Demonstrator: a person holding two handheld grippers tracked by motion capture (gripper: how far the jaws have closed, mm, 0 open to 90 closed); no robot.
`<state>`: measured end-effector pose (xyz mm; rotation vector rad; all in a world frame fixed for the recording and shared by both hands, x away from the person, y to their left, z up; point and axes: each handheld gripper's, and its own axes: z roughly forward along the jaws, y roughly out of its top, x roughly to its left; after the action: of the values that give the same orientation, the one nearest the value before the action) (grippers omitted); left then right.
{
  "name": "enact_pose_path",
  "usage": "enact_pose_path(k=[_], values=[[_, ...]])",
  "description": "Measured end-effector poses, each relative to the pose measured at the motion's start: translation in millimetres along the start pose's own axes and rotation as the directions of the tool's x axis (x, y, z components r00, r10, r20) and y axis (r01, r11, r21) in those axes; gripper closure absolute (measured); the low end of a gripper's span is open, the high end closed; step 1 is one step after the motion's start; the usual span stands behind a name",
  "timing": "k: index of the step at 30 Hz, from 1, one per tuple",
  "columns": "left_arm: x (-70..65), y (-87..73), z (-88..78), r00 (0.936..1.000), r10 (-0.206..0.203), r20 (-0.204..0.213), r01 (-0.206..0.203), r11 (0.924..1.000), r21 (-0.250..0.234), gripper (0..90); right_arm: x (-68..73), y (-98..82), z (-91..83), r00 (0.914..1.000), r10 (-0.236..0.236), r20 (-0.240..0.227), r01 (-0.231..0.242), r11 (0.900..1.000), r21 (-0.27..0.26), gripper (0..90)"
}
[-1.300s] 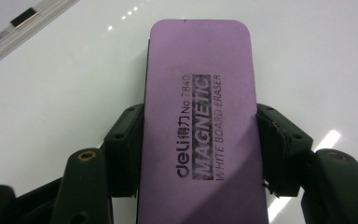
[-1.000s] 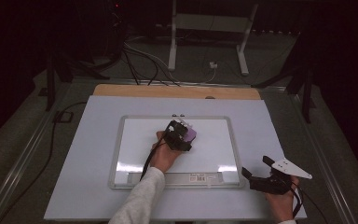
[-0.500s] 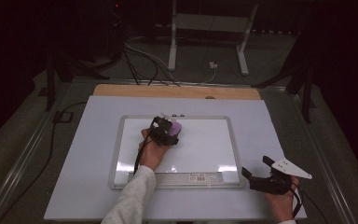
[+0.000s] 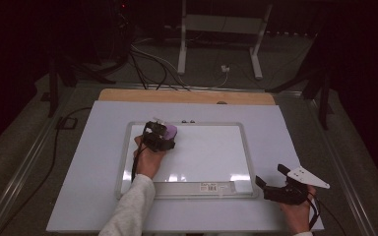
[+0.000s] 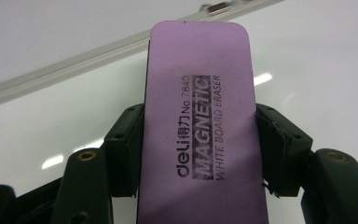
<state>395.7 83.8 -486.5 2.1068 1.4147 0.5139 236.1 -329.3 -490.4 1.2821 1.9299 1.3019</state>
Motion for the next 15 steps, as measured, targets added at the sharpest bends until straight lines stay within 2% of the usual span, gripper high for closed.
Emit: enact_pose_path(k=[11,15], values=[[25.9,-11.5,-5.0,0.9964,-0.07,-0.049,0.07,0.9976,-0.004,41.4,0.3,0.0,0.8,1.0,-0.002,0.001,0.002,1.0,0.001,0.1],[32.7,-15.4,-5.3,0.9941,-0.083,-0.07,0.083,0.9965,0.0,41.4,0.0,-0.2,0.6,1.0,0.0,0.001,0.0,1.0,0.001,0.1]])
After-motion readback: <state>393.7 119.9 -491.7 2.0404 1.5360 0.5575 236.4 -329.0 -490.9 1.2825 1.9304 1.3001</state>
